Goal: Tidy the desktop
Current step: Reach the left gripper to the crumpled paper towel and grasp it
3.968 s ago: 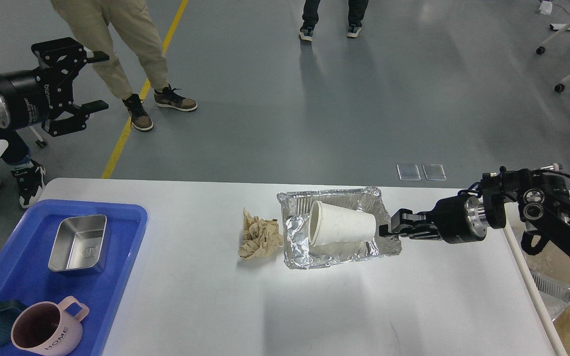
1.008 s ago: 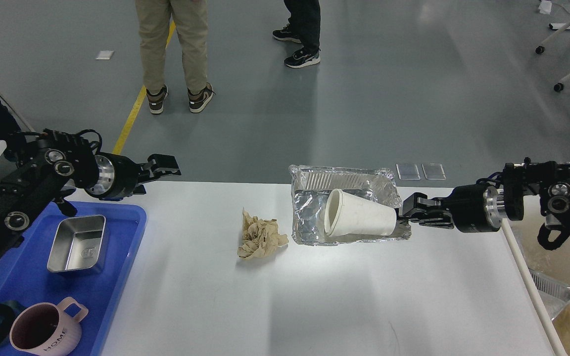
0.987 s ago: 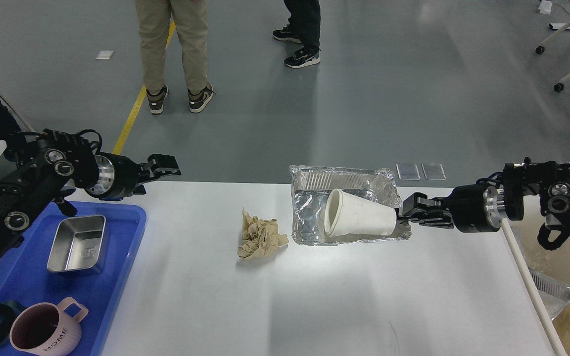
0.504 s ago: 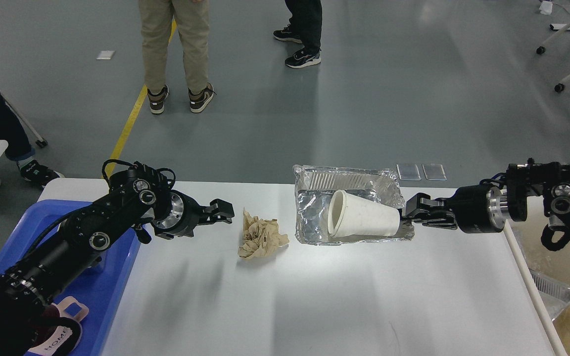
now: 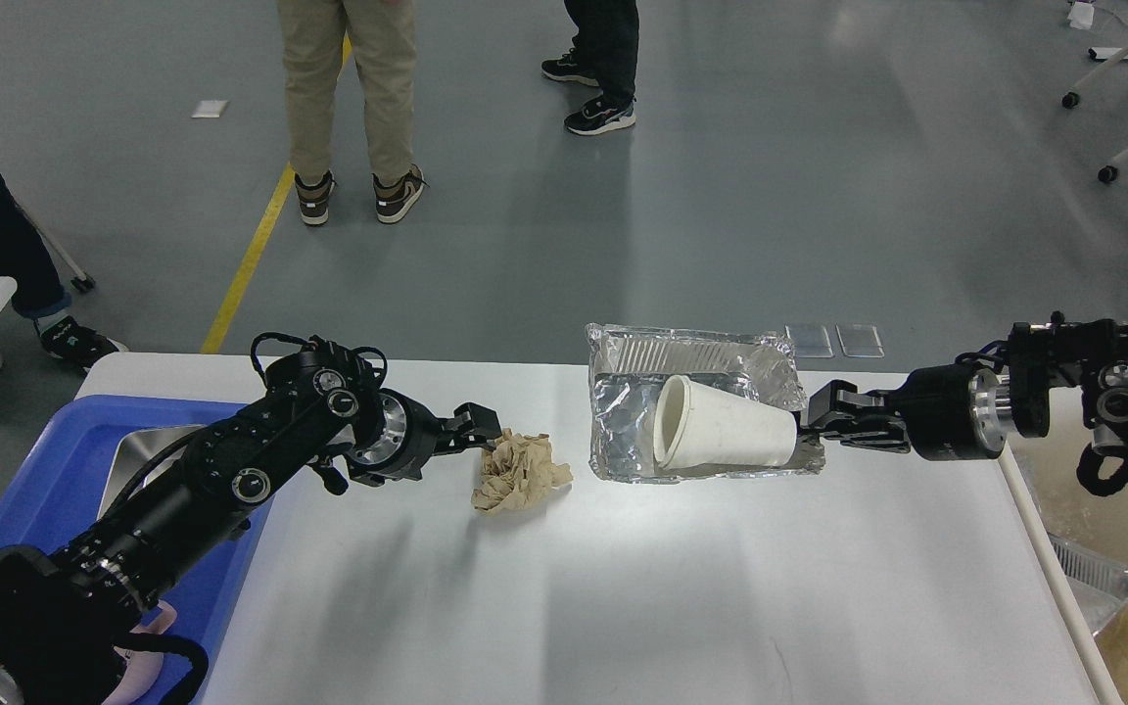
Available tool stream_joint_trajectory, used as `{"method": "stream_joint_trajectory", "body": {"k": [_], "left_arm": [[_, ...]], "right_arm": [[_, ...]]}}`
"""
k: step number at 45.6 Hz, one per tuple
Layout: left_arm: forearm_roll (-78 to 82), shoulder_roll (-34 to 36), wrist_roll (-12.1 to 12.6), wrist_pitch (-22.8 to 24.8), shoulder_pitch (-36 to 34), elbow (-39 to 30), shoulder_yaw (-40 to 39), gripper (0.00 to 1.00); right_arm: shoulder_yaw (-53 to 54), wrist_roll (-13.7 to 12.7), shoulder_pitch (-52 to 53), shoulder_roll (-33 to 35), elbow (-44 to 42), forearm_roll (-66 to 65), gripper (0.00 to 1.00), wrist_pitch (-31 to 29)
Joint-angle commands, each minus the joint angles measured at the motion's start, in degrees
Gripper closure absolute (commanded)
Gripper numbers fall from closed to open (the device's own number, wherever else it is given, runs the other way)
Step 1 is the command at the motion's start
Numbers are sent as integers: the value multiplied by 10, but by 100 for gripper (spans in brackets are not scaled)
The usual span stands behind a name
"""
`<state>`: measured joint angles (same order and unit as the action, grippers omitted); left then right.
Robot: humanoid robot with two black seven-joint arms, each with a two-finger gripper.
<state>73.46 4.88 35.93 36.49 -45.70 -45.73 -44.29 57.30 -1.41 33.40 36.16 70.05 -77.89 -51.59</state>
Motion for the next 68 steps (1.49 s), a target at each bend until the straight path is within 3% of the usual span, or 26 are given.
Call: {"method": "stream_joint_trajectory", "body": {"k": [1,9,16,34,53,68], "left_arm": [[0,-16,-2,-23,-1,9,1,2],[0,-33,-16,-39,-21,45,2,2],[5,-42,-58,-44,-25,67,3,2],[-2,-65,-113,-74,-25,139,84,2],[-5,-76,-120,-90,-26,155,105,2],[-3,-91,-119,-70,-27,153,126,6]], "right_arm": [[0,0,0,0,2,0,100,0],[4,0,0,1,4,0,100,-1],[4,0,-1,1,4,0,100,-1],[4,1,-3,8,4,1,100,-1],[4,1,-10,8,4,8,100,-1],[11,1,-18,18,13,9,100,-1]]}}
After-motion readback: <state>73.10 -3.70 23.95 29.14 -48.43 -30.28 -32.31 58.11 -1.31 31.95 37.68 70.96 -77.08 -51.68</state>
